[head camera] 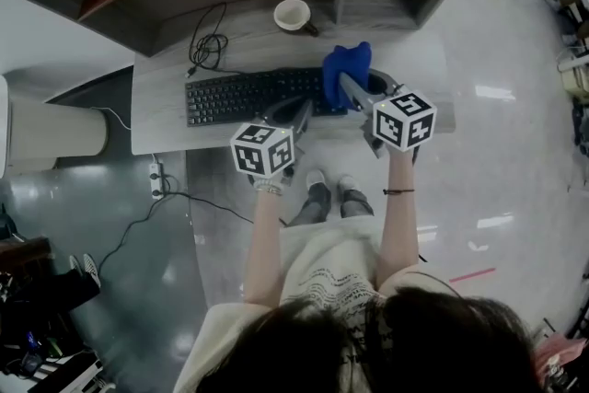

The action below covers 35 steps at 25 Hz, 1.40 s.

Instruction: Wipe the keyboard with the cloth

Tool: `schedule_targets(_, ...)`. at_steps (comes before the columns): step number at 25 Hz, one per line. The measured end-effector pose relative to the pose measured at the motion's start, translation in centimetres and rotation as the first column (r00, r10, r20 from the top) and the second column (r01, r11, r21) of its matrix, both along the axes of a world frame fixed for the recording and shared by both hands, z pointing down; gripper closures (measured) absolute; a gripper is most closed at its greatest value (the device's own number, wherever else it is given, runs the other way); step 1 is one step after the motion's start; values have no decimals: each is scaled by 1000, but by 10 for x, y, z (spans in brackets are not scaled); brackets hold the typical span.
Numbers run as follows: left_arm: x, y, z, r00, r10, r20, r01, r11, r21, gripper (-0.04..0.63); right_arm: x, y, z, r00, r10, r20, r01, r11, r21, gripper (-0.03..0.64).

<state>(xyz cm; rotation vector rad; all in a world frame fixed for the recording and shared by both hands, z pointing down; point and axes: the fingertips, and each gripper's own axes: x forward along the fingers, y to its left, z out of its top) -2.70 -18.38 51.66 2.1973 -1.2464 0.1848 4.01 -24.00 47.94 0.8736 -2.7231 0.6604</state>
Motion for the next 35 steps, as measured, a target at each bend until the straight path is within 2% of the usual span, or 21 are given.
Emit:
schedule_targets(13, 7, -9, 11, 997, 62, -36, -63, 998, -26, 592, 22, -4, 2, 996, 92, -13, -92, 996, 2, 558)
schedule_targets(19, 25, -15, 16, 995, 80, -59, -83, 995, -51, 592, 41, -9, 10, 991, 99, -92, -100, 995, 0, 558)
schedule_targets(23, 35, -23, 19, 994, 79, -79, -84, 994, -65, 592, 47, -13, 21, 985, 80, -153, -82, 997, -6, 558)
schedule_targets(27, 45, -24, 27, 993, 81, -82, -88, 992, -85, 592, 47, -14, 34, 985, 59, -165, -64, 998, -29, 558)
schedule_targets(35, 41, -28, 38, 995, 38, -91, -48, 992, -115, 592, 23, -13, 58, 983, -28, -180, 15, 997, -77, 558)
